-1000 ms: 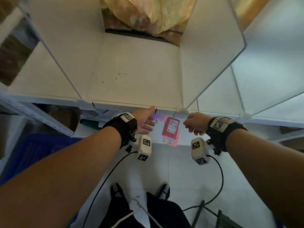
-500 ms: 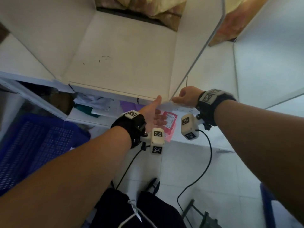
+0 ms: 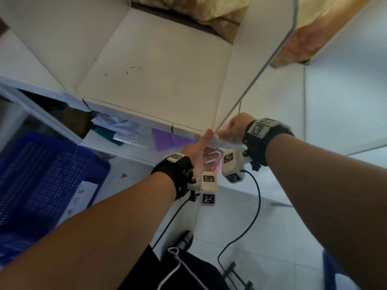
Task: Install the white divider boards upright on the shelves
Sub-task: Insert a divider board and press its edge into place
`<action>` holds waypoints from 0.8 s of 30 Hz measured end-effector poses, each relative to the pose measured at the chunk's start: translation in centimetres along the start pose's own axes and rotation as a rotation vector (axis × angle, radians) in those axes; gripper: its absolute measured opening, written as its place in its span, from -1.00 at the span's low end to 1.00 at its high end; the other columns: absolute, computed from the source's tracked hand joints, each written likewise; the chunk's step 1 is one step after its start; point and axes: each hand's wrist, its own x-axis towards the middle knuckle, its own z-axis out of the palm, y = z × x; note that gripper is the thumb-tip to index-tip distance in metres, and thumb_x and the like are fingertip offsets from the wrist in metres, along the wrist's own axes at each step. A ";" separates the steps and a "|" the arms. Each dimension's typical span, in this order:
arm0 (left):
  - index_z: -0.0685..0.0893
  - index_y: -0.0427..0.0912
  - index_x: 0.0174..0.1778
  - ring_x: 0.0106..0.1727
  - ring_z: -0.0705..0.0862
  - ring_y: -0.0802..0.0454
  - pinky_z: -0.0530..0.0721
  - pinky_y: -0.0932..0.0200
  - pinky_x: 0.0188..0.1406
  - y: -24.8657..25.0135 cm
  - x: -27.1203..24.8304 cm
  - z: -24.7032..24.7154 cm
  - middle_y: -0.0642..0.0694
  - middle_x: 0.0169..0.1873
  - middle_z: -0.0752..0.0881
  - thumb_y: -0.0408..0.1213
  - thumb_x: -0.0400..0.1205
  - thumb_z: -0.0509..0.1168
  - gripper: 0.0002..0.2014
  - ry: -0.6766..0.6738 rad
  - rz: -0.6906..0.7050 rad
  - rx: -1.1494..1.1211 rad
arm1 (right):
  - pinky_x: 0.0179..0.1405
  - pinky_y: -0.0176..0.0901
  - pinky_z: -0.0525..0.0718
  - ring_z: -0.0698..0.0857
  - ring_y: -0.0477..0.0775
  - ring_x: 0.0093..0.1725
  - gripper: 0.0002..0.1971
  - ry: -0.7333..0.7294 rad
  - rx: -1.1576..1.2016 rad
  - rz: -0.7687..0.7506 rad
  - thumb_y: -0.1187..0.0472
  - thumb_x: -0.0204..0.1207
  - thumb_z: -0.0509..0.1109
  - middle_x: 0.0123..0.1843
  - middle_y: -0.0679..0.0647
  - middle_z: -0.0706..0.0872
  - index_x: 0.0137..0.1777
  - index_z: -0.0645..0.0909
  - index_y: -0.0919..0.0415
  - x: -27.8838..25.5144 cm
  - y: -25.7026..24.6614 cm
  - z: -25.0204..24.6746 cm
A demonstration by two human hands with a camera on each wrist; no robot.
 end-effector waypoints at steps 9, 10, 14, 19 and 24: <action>0.50 -0.40 0.43 0.37 0.61 -0.19 0.40 -0.07 0.56 -0.7 0.5 -0.1 -0.33 0.33 0.65 0.05 0.45 0.48 -0.24 0.014 0.139 -0.102 | -0.01 0.05 0.78 0.76 0.13 -0.13 -0.50 0.014 -0.045 -0.021 -0.28 0.34 0.46 -0.19 0.12 0.79 -0.11 0.73 0.21 1.3 -0.1 0.3; 0.49 -0.41 0.43 0.37 0.61 -0.19 0.40 -0.07 0.55 -0.7 0.6 -0.1 -0.33 0.33 0.65 0.02 0.49 0.46 -0.28 0.015 0.142 -0.109 | -0.07 -0.03 0.78 0.74 0.10 -0.19 -0.52 0.018 -0.050 -0.029 -0.27 0.33 0.47 -0.24 0.09 0.76 -0.15 0.71 0.21 1.5 -0.2 0.3; 0.53 -0.40 0.38 0.30 0.66 -0.20 0.45 -0.10 0.52 -0.9 1.0 -0.2 -0.33 0.26 0.69 -0.01 0.50 0.47 -0.34 0.037 0.170 -0.141 | -0.33 -0.15 0.63 0.61 0.03 -0.33 -0.61 0.029 -0.026 -0.057 -0.23 0.34 0.49 -0.36 0.02 0.64 -0.32 0.59 0.11 2.0 -0.1 0.3; 0.56 -0.40 0.32 0.24 0.71 -0.21 0.51 -0.11 0.47 -1.1 1.0 -0.3 -0.34 0.18 0.73 -0.04 0.52 0.47 -0.41 0.054 0.198 -0.141 | -0.28 -0.16 0.68 0.64 0.01 -0.31 -0.65 0.054 0.006 -0.057 -0.18 0.34 0.51 -0.33 0.01 0.68 -0.30 0.59 0.10 2.1 0.2 0.7; 0.59 -0.39 0.26 0.24 0.71 -0.23 0.53 -0.14 0.45 -1.0 1.3 -0.4 -0.35 0.18 0.74 0.00 0.51 0.47 -0.42 0.071 0.213 -0.126 | -0.30 -0.18 0.66 0.66 0.01 -0.26 -0.62 0.066 0.020 -0.067 -0.22 0.34 0.50 -0.28 0.01 0.70 -0.27 0.61 0.11 2.0 0.0 0.6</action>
